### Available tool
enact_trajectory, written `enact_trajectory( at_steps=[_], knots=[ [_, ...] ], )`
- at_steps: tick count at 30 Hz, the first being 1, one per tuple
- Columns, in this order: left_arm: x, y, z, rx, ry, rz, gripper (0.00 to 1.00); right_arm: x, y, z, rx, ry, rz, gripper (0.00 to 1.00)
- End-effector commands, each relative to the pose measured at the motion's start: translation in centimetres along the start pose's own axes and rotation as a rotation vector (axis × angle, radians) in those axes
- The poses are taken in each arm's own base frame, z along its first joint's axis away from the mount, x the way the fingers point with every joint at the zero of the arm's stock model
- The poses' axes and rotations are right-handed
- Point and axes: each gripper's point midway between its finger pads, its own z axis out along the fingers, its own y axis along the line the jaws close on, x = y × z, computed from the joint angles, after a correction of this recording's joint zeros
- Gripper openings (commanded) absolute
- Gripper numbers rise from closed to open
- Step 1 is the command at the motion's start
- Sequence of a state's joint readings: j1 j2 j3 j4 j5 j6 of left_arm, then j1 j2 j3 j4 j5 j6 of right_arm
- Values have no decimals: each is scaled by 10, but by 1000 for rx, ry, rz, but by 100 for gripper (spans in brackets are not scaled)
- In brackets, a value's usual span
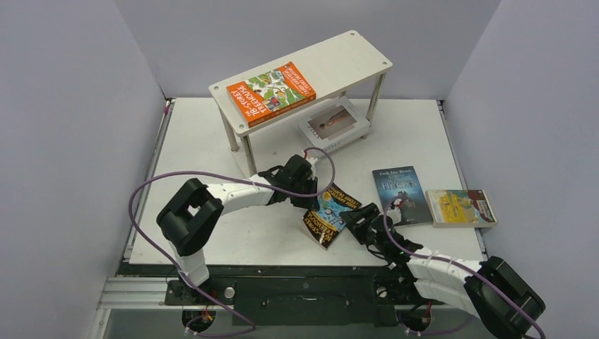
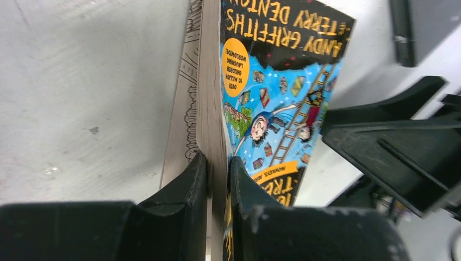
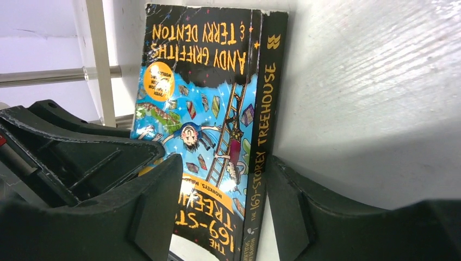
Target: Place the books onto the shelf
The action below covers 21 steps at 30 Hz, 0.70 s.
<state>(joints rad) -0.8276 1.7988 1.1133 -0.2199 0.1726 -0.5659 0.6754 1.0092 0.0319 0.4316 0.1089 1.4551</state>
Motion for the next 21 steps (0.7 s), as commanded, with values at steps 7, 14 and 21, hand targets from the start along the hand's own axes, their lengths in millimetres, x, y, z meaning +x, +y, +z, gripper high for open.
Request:
enact_trajectory(
  at_steps=[7, 14, 21],
  knots=[
    [-15, -68, -38, 489, 5, -181, 0, 16, -19, -12, 8, 101, -64, 60],
    [-20, -72, -44, 536, -9, -202, 0, 29, -20, -12, -40, 168, -13, 61],
    [-19, -73, -47, 569, -5, -235, 0, 39, -21, -11, -53, 216, 16, 61]
  ],
)
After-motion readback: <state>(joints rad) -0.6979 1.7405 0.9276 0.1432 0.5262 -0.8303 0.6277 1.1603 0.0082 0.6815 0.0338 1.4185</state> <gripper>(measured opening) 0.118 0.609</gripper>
